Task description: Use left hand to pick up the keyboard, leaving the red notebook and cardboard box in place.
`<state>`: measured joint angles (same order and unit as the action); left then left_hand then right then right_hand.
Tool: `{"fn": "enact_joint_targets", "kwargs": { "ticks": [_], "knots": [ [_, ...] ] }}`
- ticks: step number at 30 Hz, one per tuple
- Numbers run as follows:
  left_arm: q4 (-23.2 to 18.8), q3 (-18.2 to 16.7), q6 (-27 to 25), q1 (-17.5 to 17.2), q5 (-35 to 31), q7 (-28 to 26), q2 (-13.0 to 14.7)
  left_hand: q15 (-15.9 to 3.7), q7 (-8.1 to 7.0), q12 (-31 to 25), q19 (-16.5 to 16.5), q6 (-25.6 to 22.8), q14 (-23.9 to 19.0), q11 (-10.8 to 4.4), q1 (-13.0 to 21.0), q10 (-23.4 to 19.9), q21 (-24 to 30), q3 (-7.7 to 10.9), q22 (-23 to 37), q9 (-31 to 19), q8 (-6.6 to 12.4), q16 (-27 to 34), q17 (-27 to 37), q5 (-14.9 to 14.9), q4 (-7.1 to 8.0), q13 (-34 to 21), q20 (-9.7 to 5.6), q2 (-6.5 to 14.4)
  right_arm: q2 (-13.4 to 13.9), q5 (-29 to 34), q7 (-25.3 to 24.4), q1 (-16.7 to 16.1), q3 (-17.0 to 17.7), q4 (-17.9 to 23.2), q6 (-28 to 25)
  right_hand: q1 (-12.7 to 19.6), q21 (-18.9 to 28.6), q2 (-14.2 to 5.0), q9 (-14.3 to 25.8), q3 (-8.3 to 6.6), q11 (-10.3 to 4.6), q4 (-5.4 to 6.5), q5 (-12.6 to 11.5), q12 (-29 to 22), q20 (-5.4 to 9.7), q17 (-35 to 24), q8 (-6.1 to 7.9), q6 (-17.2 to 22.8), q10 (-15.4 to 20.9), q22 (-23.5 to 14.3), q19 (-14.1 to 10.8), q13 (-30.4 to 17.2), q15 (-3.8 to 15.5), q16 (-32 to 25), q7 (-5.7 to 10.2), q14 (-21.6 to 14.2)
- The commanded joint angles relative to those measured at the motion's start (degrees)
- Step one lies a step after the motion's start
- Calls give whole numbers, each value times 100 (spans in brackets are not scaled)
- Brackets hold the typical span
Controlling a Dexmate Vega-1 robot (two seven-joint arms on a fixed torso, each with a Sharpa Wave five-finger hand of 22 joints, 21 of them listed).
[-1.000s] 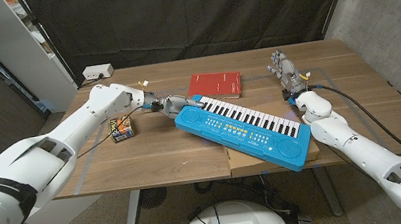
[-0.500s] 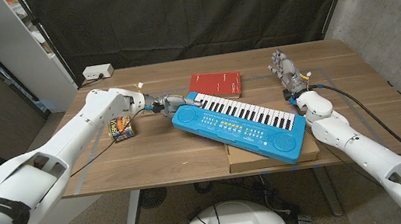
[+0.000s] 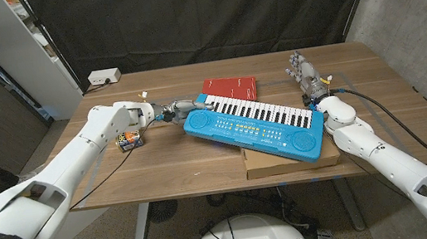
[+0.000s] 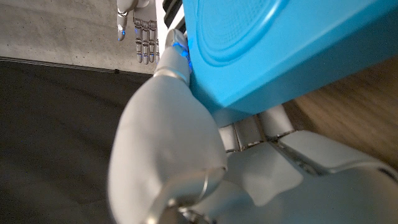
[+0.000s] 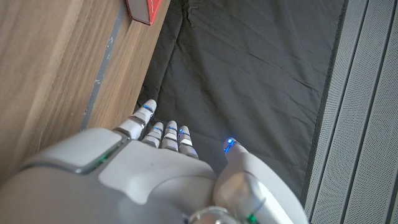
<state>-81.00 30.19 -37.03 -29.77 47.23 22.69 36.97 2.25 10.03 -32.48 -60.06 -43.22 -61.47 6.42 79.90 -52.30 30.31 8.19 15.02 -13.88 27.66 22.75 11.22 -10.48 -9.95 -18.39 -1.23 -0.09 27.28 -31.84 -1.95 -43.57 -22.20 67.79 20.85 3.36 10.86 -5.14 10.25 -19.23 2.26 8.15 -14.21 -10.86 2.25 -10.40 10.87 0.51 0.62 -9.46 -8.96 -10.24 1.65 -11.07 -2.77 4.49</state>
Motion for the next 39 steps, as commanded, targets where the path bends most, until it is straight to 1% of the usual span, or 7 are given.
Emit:
{"fn": "enact_joint_targets", "kwargs": {
  "ticks": [1,10,15,20,28,39],
  "knots": [
    [-443,-83,92,-217,281,-289,165,-1468,-196,11,-926,-1702,-1349,-650,597,-702,59,118,13,17,-32,94,404,15,59,-527,-874,609,101,105,-92,-78,10,194,-6,56,9,-165,21,-22,20,-46,-24,-9,205,1,9,33,19,-21,-49,-32,15,9,0,-13],
    [-787,-121,253,-362,403,-240,326,-1466,-215,36,-917,-1744,-1367,-654,596,-729,136,123,30,80,-63,105,456,33,70,-542,-872,591,198,171,-123,-93,37,331,-16,62,7,-165,21,-26,24,-51,-26,-10,207,2,9,37,28,-21,-49,-32,14,10,2,-17],
    [-925,-176,443,-459,485,-140,390,-1463,-218,53,-895,-1744,-1365,-660,593,-732,170,127,38,108,-87,103,477,38,77,-551,-870,587,268,242,-189,-119,55,448,-29,65,8,-162,21,-27,26,-54,-26,-10,207,2,10,42,30,-21,-54,-32,12,8,0,-26],
    [-1045,-242,579,-557,563,-159,437,-1463,-223,68,-881,-1760,-1368,-670,590,-742,207,132,45,134,-104,102,497,41,84,-561,-866,584,305,262,-221,-153,73,528,-44,68,8,-160,21,-28,28,-57,-27,-9,206,3,10,45,32,-21,-56,-32,15,9,-2,-25],
    [-1406,-408,880,-784,557,-402,606,-1459,-235,91,-858,-1788,-1380,-683,582,-764,261,137,56,167,-125,104,525,43,93,-567,-864,579,368,280,-276,-235,110,682,-71,72,7,-155,21,-29,26,-61,-29,-10,211,3,9,48,37,-21,-58,-32,16,10,-8,-28],
    [-1719,-680,1499,-1133,505,-764,704,-1442,-260,128,-830,-1805,-1377,-694,554,-797,338,138,69,206,-161,93,556,44,112,-566,-855,569,426,308,-325,-326,130,863,-115,74,6,-153,21,-30,29,-63,-30,-7,216,3,8,49,38,-21,-61,-32,18,12,-8,-29]
  ]
}}
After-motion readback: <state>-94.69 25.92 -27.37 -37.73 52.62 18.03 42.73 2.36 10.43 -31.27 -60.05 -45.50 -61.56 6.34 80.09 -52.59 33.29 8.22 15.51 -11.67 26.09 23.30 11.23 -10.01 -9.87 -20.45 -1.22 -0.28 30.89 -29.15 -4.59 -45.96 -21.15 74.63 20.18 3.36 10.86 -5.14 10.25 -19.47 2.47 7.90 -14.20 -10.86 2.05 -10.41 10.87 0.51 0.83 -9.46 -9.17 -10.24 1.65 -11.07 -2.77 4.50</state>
